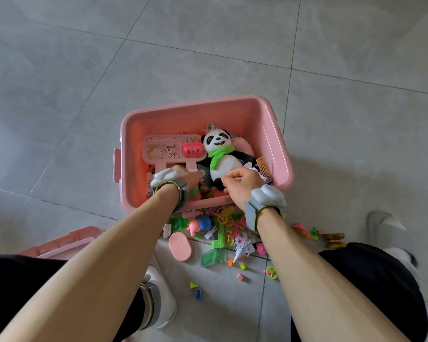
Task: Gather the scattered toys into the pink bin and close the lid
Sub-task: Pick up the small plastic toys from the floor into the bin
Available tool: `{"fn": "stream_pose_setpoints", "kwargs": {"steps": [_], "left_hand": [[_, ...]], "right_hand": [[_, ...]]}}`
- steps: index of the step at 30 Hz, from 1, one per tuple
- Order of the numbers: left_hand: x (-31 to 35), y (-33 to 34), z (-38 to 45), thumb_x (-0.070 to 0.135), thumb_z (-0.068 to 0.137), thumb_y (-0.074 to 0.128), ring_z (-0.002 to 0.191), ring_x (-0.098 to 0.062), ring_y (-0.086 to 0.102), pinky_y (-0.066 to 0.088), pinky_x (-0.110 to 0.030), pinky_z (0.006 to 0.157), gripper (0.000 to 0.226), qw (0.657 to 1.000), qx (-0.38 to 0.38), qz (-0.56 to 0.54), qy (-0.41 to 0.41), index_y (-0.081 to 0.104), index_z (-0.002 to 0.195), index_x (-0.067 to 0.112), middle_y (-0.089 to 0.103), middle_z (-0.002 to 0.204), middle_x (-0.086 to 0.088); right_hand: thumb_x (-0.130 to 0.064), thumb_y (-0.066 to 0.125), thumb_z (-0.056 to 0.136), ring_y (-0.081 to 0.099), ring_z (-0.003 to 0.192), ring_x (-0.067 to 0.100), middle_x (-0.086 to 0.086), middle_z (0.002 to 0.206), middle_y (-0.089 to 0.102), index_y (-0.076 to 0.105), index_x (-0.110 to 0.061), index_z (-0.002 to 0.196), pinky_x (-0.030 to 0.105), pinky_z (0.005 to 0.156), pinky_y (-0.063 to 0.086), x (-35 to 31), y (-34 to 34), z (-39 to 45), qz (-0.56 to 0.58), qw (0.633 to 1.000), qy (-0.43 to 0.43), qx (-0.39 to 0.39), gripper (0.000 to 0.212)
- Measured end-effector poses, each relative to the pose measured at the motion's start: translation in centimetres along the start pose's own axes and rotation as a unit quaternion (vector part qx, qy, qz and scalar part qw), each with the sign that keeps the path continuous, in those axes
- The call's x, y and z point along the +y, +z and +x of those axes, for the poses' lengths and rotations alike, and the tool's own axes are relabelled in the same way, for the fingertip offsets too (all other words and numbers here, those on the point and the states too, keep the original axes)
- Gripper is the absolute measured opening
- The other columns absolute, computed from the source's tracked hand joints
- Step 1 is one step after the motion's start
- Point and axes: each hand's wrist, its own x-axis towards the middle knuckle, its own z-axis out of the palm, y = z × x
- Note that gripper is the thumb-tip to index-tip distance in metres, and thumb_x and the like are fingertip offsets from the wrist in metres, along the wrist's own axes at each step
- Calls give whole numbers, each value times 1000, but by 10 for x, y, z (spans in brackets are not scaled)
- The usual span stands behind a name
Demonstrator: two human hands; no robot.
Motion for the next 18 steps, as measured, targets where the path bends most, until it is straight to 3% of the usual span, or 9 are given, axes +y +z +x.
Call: {"fn": "stream_pose_setpoints", "kwargs": {"steps": [3,7,10,12,14,18], "left_hand": [[3,-3,-2,30,86,69,85,-23,51,39,-22,59,26,994,-43,-105,5,49,75,19,51,99,-6],[5,-3,-16,12,93,58,66,-18,56,50,-22,51,27,981,-85,-174,-4,45,71,20,55,80,-3],[3,-8,-20,11,85,60,65,-20,58,50,-20,54,12,984,-49,-171,16,60,74,6,63,81,-7],[-1,-13,-31,13,76,57,61,-19,55,48,-29,59,20,985,7,-163,63,69,78,-2,64,69,-11],[-4,-16,-49,19,74,56,57,-20,56,51,-34,57,21,980,34,-169,99,72,73,7,70,68,-14],[-11,-19,-94,26,78,61,63,-18,67,60,-40,64,15,971,44,-187,140,71,67,23,71,65,3]], "right_hand": [[-30,59,80,68,79,19,-4,82,71,60,-29,74,39,80,57,-2,-1,-2,-8,1000,1,5,6],[-27,60,82,66,81,18,-8,83,69,64,-28,78,34,79,55,-2,-1,-10,-6,1000,-14,8,6],[-24,60,84,62,77,14,-12,77,64,68,-23,87,28,75,51,-2,-4,-17,4,1000,-27,12,8],[-24,61,84,58,71,9,-13,72,61,69,-21,90,25,71,48,-1,-9,-24,0,999,-38,17,10],[-26,62,84,57,71,8,-15,73,60,68,-22,92,24,72,47,1,-13,-30,-11,999,-36,14,11],[-27,64,83,63,79,15,-13,77,62,65,-27,88,29,77,53,7,-14,-47,-21,999,-26,-9,5]]}}
